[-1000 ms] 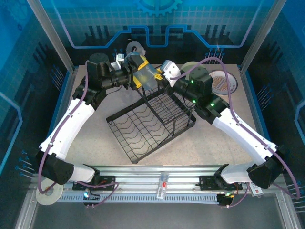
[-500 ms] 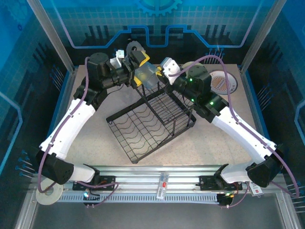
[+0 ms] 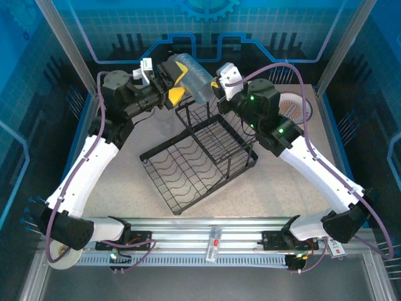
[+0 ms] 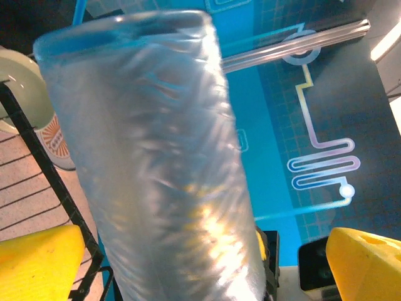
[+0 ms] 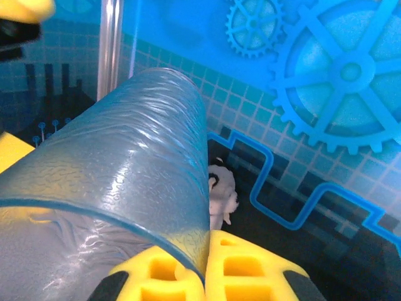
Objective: Unload the mixed dishes from the dish rack
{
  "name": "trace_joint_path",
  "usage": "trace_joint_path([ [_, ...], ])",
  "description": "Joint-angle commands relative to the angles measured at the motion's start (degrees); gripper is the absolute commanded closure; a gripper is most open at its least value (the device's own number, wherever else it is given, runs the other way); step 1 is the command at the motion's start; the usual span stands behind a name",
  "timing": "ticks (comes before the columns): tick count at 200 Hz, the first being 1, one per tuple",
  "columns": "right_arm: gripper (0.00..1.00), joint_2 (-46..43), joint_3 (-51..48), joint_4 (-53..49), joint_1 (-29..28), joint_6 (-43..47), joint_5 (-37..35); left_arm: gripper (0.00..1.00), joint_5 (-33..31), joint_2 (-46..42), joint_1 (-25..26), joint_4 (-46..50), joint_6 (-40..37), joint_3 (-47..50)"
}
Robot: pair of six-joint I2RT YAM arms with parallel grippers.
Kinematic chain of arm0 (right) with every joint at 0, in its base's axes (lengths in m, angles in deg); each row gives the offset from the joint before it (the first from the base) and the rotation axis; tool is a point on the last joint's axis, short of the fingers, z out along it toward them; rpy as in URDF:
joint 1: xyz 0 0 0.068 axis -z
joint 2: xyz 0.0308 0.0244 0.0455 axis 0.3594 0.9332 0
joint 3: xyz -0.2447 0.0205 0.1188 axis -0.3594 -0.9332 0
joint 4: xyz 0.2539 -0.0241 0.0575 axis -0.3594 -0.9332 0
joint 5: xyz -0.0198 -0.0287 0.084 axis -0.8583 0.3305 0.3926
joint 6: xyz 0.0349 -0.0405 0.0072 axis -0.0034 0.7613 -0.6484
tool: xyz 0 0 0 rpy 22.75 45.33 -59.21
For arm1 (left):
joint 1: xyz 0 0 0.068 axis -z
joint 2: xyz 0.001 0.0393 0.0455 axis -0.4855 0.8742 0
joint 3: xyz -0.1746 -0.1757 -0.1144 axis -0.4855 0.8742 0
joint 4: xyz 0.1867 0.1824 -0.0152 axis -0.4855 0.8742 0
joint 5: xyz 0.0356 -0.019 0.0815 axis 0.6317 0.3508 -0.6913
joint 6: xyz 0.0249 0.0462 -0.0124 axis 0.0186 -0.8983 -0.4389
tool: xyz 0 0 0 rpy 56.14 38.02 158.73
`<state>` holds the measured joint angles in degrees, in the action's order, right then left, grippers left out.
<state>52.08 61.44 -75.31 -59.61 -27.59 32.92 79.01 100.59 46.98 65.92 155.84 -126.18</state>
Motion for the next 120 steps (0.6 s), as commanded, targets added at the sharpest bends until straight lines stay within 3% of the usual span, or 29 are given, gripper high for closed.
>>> trace_joint_path([
  [1,1.0,0.3,4.8,-3.9,0.8,-4.7,-4.7,0.01,-1.2,-2.8,-0.6,1.2,-3.7,-2.5],
  [20,1.0,1.4,8.0,-8.6,1.3,-7.7,-7.4,0.01,0.9,-0.5,-0.2,9.2,-9.5,-8.1],
  [41,1.0,2.7,11.6,-13.8,1.9,-10.6,-8.3,0.01,-3.0,-0.6,1.6,14.7,-15.8,-9.6],
  [75,1.0,5.9,18.8,-23.4,1.9,-13.9,-11.1,0.03,-21.6,2.9,11.0,35.1,-36.1,-21.6],
  [120,1.0,9.4,27.6,-34.1,1.6,-18.8,-13.1,0.09,-35.9,9.0,20.4,42.3,-48.0,-30.2],
])
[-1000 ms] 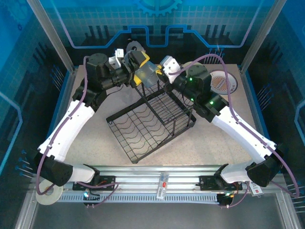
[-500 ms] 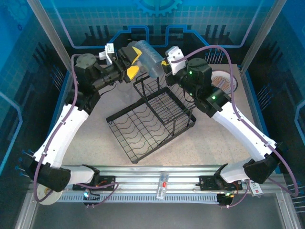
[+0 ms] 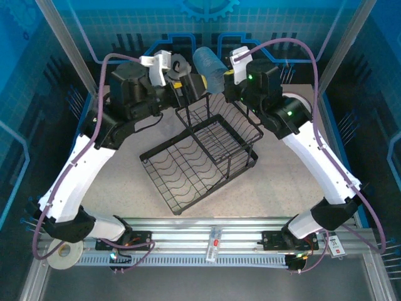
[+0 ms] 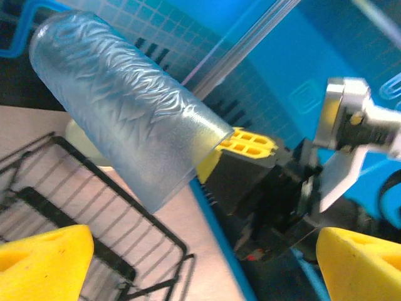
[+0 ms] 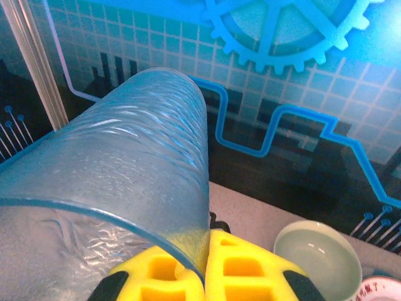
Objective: Unload the mixed dishes from the dish rack
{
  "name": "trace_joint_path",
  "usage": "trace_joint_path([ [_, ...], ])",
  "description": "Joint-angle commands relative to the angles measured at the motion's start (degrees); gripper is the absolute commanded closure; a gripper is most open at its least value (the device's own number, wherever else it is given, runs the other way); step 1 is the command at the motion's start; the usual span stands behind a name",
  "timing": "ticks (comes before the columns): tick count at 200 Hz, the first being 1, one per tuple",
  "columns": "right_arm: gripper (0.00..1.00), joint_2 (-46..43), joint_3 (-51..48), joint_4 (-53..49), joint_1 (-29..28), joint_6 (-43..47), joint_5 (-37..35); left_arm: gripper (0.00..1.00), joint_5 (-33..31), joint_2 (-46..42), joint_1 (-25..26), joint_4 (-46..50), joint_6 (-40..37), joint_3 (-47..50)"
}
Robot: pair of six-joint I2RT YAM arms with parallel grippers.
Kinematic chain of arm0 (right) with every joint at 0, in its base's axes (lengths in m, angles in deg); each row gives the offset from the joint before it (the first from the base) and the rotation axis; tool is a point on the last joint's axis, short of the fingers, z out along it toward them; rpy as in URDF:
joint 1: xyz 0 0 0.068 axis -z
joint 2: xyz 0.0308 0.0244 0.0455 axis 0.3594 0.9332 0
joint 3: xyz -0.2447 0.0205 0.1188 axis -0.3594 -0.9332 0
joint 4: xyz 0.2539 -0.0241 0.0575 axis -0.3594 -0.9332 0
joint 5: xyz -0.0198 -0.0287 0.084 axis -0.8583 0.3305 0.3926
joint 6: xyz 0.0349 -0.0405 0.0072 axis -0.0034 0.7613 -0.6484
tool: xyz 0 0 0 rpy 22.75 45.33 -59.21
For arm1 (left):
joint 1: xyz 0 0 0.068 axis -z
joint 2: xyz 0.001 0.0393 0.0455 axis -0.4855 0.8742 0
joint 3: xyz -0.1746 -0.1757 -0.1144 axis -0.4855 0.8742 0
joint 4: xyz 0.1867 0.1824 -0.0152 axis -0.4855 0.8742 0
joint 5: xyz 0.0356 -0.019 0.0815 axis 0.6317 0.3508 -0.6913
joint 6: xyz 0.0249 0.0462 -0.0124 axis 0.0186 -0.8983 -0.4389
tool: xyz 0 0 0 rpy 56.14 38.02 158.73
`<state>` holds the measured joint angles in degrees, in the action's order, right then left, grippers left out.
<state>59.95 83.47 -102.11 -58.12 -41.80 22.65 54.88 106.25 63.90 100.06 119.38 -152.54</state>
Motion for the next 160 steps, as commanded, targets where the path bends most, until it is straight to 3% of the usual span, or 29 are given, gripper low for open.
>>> trace_joint_path([
  [1,1.0,1.6,5.8,-7.6,0.1,-4.7,-2.8,0.09,-12.0,3.6,3.6,8.3,-11.8,-4.0],
  [50,1.0,4.4,11.4,-15.3,-0.9,-7.9,-3.4,0.13,-21.3,11.5,9.7,14.0,-16.9,-13.8],
  [94,1.0,3.5,11.8,-17.3,-1.6,-8.7,-3.8,0.25,-26.6,15.6,10.2,17.3,-15.8,-18.1],
  [160,1.0,2.5,11.8,-18.0,-2.0,-9.9,-2.9,0.3,-26.5,18.1,10.3,17.7,-15.1,-20.3],
])
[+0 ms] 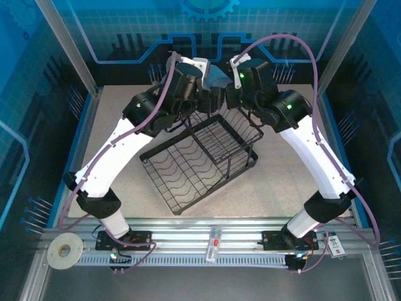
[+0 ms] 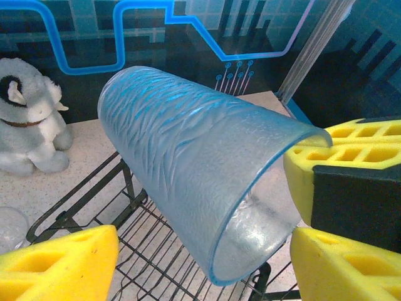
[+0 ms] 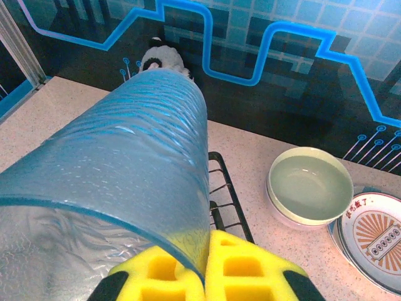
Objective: Unload the mixed dishes from the dish rack
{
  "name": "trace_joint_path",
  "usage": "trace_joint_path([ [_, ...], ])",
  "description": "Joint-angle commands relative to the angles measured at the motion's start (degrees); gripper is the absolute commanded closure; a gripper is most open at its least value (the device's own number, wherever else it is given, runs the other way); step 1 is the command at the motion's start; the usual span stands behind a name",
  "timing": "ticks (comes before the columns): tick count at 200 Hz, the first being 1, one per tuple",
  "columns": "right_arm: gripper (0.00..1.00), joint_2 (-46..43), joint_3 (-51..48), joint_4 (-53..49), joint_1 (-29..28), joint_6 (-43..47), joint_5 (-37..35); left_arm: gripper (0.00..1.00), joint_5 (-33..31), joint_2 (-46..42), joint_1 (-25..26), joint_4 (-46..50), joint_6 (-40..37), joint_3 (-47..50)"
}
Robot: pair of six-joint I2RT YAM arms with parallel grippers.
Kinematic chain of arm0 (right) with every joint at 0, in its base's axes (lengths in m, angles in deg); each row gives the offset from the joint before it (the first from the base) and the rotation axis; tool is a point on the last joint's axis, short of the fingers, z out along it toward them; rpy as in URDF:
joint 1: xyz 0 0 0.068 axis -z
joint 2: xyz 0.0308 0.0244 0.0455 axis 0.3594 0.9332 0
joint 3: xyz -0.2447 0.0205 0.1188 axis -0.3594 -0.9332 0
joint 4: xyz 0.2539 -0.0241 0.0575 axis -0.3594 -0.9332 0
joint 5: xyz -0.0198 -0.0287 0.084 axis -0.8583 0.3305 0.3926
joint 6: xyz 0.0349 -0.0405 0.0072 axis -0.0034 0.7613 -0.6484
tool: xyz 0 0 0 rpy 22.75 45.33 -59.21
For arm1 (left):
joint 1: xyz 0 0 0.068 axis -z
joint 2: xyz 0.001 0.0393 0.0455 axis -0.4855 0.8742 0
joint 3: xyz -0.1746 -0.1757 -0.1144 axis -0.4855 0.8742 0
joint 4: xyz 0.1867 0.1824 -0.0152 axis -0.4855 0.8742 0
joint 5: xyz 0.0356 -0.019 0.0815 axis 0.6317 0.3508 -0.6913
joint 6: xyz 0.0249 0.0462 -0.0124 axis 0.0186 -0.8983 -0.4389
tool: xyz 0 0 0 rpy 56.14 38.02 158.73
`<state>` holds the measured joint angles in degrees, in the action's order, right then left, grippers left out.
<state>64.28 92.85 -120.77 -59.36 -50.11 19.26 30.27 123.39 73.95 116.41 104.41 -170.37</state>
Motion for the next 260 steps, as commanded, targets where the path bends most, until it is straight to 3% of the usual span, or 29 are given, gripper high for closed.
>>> trace_joint_path([
  [1,1.0,-1.9,2.4,0.7,-0.8,-1.6,0.5,0.3,-1.9,1.0,0.2,1.4,-0.1,-2.4],
  [68,1.0,-2.1,3.3,0.3,-0.7,-2.3,2.2,0.49,-3.8,2.6,0.2,3.0,0.9,-3.5],
  [169,1.0,-1.7,2.8,1.1,-2.5,-3.1,2.5,1.0,-4.6,4.2,0.3,4.9,6.3,-6.0],
  [214,1.0,-1.7,1.8,2.7,-2.7,-3.2,3.0,1.0,-4.5,3.7,0.7,4.8,10.7,-5.6],
  [260,0.24,-4.5,-2.7,9.5,-2.7,0.6,4.1,1.0,-5.4,3.6,0.6,4.8,10.9,-7.5],
])
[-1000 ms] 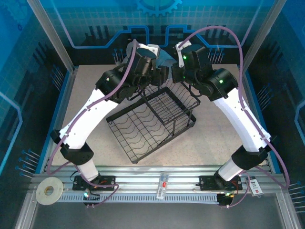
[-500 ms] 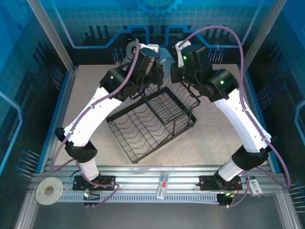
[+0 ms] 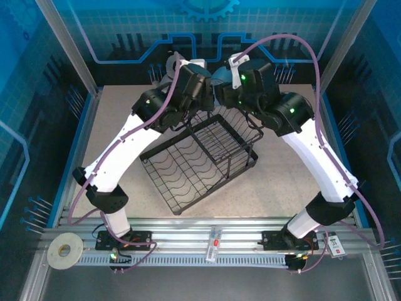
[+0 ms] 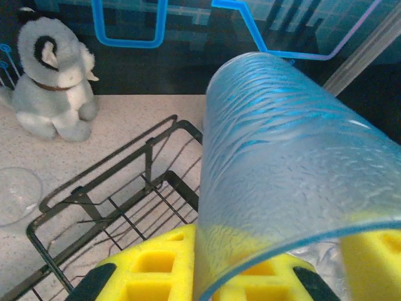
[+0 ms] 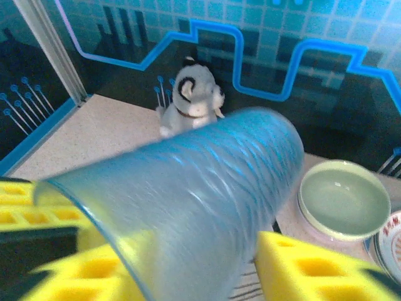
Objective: Unload the mixed dishes from the dish rack
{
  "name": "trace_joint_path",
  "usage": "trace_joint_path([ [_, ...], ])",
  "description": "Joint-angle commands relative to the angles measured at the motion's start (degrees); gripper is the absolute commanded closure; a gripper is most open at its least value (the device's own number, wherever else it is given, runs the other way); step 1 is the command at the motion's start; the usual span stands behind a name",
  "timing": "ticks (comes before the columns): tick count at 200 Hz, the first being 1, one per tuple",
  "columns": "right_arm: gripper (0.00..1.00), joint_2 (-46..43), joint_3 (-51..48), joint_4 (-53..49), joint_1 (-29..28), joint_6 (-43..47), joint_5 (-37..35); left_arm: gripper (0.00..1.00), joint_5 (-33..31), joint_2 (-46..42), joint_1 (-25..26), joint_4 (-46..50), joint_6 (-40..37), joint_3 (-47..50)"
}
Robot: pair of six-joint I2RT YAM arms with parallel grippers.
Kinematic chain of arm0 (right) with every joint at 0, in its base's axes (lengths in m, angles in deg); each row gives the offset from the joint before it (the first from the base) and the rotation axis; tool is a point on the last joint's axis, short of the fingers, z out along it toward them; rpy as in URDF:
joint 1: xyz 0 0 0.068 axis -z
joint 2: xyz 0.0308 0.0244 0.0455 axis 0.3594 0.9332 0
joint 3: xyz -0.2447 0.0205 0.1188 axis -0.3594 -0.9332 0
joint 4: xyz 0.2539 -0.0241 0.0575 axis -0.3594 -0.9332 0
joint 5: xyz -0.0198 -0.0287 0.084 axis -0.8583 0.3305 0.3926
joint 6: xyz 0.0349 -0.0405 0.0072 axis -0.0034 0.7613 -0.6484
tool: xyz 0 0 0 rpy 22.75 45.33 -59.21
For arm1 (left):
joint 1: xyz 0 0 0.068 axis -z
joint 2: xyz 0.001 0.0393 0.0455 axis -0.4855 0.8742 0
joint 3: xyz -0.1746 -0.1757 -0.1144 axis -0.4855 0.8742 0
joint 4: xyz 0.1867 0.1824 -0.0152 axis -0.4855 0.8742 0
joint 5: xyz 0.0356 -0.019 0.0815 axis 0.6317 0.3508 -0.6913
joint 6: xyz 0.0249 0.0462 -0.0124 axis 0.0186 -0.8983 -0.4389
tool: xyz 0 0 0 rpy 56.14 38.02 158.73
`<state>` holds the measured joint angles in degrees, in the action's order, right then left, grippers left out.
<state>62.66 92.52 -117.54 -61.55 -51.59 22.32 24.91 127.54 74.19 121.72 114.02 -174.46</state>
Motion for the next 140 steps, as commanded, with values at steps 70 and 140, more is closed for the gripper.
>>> trace_joint_path([
  [70,0.0,-13.2,-16.1,23.9,-0.6,6.5,1.5,1.0,2.0,-2.4,-6.9,4.5,5.0,-6.9],
  [140,0.0,-16.9,-22.5,26.0,-0.8,9.0,0.6,1.0,14.4,-8.8,-26.2,14.2,5.8,-1.9],
])
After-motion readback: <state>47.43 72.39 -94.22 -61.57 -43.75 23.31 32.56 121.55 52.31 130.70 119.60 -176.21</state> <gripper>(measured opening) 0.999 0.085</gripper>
